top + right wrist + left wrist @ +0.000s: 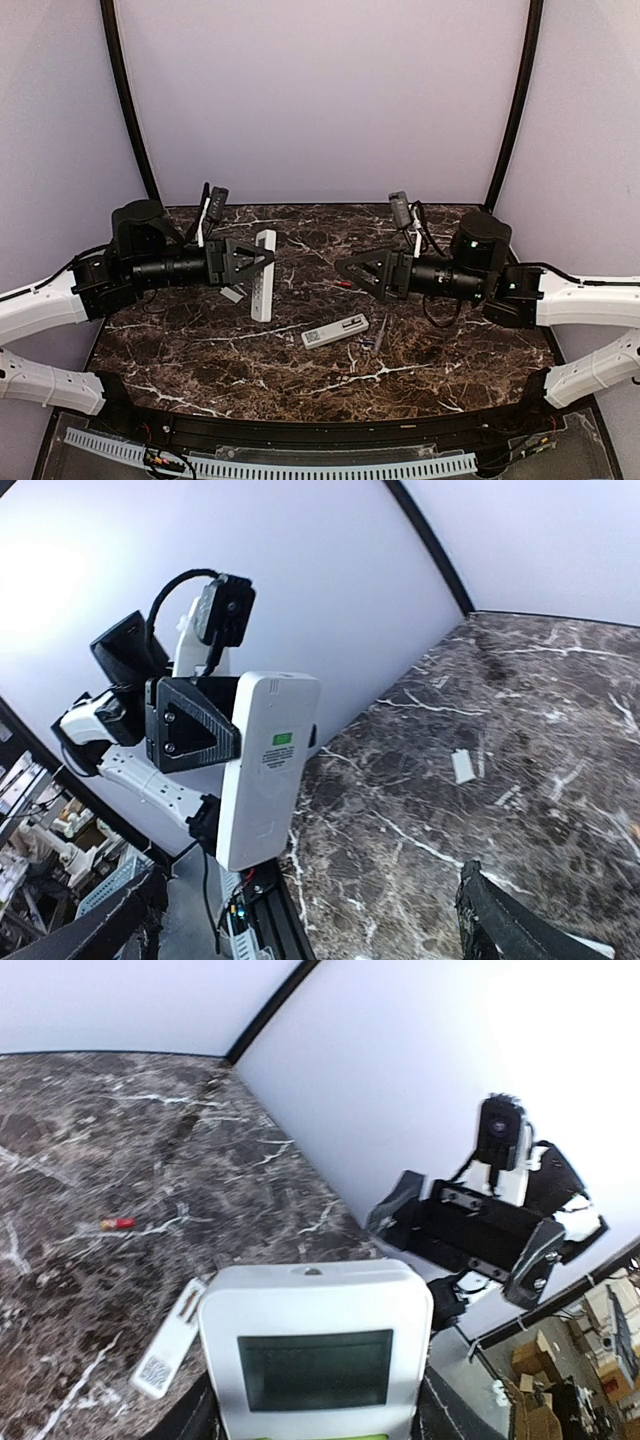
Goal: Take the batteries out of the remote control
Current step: Pick up the remote control from the center of the board, then pass from the left arm to the right
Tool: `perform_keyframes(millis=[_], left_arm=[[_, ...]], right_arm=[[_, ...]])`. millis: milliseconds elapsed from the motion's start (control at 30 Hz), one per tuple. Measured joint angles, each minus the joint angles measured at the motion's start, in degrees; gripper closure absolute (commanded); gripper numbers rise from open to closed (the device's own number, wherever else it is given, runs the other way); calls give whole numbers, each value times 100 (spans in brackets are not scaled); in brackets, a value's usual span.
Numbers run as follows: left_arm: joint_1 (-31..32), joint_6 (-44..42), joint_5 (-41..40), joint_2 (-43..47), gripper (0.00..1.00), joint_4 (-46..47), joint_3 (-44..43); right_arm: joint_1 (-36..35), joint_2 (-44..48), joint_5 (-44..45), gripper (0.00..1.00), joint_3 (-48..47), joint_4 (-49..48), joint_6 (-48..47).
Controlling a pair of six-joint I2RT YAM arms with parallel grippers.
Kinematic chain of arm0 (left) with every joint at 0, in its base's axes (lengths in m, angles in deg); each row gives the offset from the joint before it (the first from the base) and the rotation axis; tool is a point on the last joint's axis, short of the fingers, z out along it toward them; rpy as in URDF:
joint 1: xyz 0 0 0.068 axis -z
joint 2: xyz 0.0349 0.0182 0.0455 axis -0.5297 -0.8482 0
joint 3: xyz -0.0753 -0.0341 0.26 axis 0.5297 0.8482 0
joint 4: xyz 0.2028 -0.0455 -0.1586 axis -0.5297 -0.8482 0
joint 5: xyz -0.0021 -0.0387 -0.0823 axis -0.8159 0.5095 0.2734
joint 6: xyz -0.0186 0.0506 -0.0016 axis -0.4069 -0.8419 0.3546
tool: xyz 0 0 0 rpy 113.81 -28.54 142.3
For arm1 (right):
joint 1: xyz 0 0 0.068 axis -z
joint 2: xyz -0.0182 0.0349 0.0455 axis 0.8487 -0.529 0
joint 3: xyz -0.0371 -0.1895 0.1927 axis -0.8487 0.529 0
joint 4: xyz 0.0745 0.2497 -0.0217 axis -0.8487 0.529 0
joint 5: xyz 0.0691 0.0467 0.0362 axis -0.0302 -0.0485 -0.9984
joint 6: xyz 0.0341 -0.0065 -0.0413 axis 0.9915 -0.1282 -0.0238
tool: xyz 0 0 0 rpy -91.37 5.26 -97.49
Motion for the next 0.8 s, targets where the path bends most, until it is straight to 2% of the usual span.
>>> perform_keyframes(millis=[167, 367, 667, 800], left_arm=[[0, 61, 944, -83, 51, 1099, 0], [0, 315, 1711, -304, 51, 2135, 0], [0, 378, 2055, -339, 51, 2538, 0], [0, 380, 2098, -339, 52, 2627, 0]], right_arm=[[-415, -796, -522, 1, -660, -304, -234], [-758, -1403, -942, 1, -1211, -409, -428], [-938, -1856, -1174, 6, -1609, -468, -542], [-953, -2044, -1248, 12, -1733, -529, -529]])
